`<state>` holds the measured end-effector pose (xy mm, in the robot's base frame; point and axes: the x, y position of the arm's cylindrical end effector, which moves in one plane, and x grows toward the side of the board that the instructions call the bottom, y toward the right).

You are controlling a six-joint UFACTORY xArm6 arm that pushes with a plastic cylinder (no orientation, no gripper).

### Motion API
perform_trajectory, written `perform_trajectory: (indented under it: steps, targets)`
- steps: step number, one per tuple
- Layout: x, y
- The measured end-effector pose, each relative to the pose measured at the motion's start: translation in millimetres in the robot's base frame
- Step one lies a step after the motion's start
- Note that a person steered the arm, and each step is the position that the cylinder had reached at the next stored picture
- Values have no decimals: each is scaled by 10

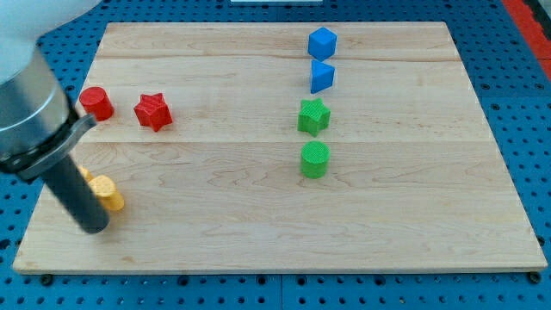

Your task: Move the yellow heart in between the red and green star

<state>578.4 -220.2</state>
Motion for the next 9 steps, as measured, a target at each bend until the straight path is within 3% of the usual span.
perform_trajectory:
  steps: [1,4,6,7,9]
  targets:
    - [59,-473]
    - [-1111,915]
    - [-867,1057]
    - [-922,1440]
    - [-1426,1474]
